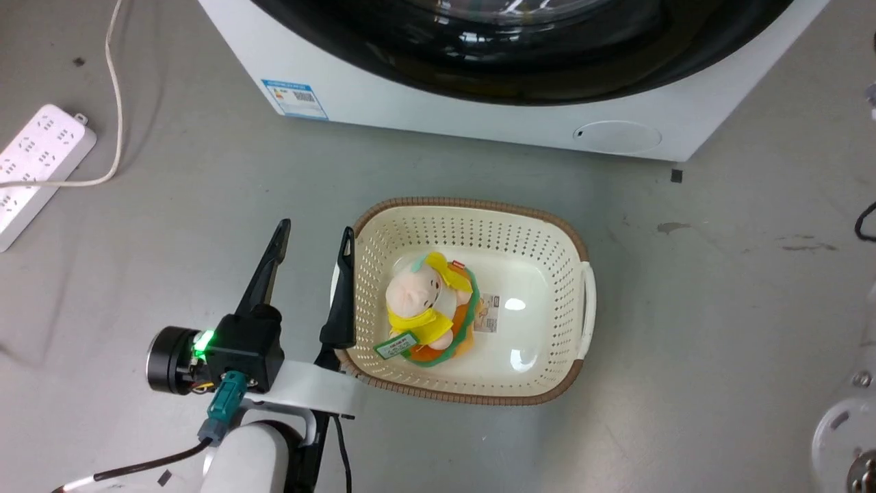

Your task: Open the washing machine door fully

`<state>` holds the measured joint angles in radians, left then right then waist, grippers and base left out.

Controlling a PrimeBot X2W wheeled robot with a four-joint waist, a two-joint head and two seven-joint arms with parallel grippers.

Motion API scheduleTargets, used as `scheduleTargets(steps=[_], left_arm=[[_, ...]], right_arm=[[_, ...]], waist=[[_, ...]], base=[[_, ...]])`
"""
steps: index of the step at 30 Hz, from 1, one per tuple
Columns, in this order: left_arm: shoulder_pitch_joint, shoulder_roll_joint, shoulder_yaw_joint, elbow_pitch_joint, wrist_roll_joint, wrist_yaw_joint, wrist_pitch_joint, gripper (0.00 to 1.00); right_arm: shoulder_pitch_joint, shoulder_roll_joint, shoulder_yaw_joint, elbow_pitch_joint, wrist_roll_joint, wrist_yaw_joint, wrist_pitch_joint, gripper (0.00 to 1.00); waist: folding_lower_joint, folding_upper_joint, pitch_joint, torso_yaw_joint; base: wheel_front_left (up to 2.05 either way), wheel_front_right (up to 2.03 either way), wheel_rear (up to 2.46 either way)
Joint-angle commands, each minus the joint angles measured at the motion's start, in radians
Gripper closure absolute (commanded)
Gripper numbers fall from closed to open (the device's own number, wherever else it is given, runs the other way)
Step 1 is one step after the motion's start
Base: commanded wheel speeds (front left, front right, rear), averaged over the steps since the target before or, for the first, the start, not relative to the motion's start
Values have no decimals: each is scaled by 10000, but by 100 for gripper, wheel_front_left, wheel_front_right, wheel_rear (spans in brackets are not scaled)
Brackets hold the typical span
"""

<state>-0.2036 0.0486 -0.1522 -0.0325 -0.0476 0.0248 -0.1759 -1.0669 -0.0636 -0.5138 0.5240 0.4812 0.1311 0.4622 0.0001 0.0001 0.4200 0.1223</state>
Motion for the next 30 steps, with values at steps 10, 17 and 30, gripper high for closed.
scheduleTargets(steps=[10,17,30], left_arm=[[-343,12,-330,-57,-153,149,-304,0],[-451,13,-498,-52,-211,176,-450,0],[-709,15,-764,-38,-314,260,-701,0]], right_arm=[[-1761,-453,-1470,1173,211,-2,1923,100],[-2799,-508,-2631,1843,197,-2,3388,100],[-3719,-74,-4091,1582,-42,-3,5980,100]], waist=[[-1,-1,472,365],[-1,-1,734,478],[-1,-1,1083,648]], base=[[0,0,0],[0,0,0],[0,0,0]])
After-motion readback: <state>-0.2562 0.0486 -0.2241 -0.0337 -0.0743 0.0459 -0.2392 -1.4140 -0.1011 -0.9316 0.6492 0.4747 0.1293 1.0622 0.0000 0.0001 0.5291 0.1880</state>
